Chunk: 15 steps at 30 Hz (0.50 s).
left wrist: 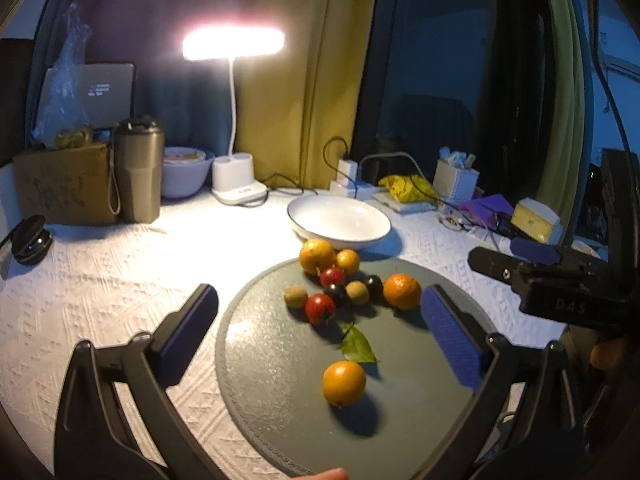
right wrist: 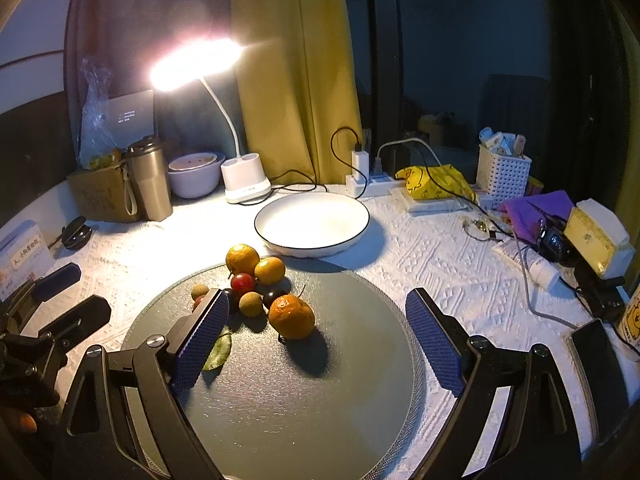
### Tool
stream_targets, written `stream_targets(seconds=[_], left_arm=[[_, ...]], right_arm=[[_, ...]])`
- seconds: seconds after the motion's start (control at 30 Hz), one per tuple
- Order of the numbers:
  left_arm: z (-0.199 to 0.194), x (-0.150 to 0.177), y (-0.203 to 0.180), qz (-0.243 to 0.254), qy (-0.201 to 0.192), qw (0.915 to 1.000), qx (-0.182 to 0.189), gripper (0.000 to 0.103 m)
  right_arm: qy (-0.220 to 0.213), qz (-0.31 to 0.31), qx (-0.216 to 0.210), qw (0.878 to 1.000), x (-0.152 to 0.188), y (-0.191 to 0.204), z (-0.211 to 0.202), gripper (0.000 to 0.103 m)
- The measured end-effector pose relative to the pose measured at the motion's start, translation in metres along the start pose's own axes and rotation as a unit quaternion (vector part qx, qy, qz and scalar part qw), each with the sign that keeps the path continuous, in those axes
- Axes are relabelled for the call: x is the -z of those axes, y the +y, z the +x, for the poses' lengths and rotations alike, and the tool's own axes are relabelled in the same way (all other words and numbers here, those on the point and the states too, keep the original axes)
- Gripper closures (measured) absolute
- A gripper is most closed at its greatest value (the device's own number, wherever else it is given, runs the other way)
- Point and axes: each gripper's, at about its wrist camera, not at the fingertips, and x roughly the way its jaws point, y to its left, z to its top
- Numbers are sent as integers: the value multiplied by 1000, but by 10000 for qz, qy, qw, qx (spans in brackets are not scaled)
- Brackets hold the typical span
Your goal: Organize fruits
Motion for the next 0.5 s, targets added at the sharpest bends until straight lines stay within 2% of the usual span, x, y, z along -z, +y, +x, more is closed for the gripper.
stream_targets(seconds=[0.27,0.43,0.5], left_arm=[[32,15,-3,73,635,9979,66,2],[49,26,-4,113,1054,9943,76,15],[55,31,-2,65,1233,9923,72,24]], right_arm=[[372,-13,-177,9992,4,-5,28,11],[637,56,-339,9974,7,-9,50,12],[737,79,-422,9964,7,-8,59,16]])
